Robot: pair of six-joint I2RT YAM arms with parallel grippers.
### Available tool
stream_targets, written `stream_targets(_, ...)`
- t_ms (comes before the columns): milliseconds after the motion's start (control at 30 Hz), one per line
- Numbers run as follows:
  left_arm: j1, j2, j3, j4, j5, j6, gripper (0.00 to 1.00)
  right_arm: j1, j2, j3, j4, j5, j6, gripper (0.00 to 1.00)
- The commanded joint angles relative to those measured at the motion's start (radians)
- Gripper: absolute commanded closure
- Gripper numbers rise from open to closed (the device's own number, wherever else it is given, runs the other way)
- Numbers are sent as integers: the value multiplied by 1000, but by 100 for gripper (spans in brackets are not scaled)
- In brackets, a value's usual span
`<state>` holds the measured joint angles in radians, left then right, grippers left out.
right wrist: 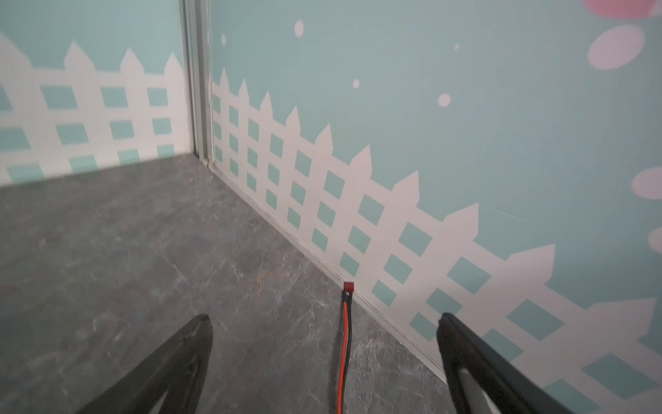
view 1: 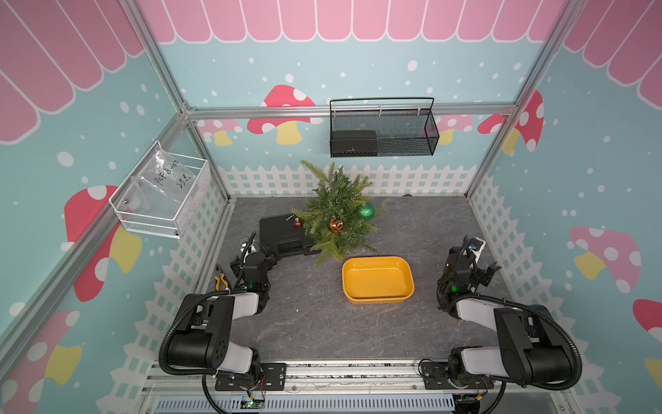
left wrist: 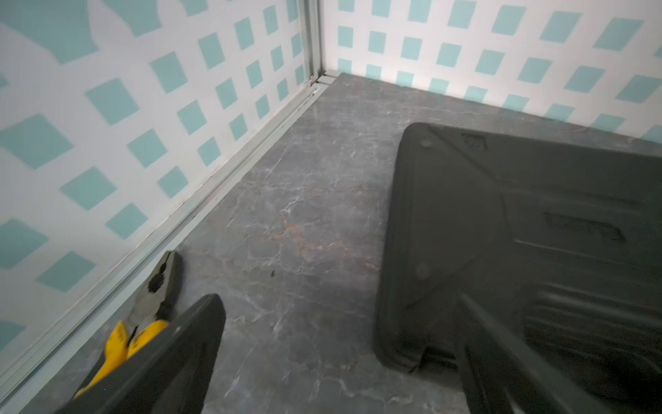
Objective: Decorate the small christmas tree with ornaments
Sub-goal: Reset both arms
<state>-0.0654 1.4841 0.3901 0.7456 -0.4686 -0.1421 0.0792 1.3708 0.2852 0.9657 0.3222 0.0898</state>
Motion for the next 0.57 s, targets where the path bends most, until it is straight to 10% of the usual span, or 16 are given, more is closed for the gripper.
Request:
stream_targets(0,-27,44,-18,158,21,64,1,-42,75,-159,422,-168,-95,0)
stream_targets(67,-30,68,-41,254,19,82,0,-78,232,-277,815,-220,-95,0)
stream_targets(267,-46,62,-15,189,9,88,0,-42,151,-94,365,-151,-100,0)
stream_targets(533,-48,68,-19,209,6,96,0,-74,164,-87,376,-294,-120,1)
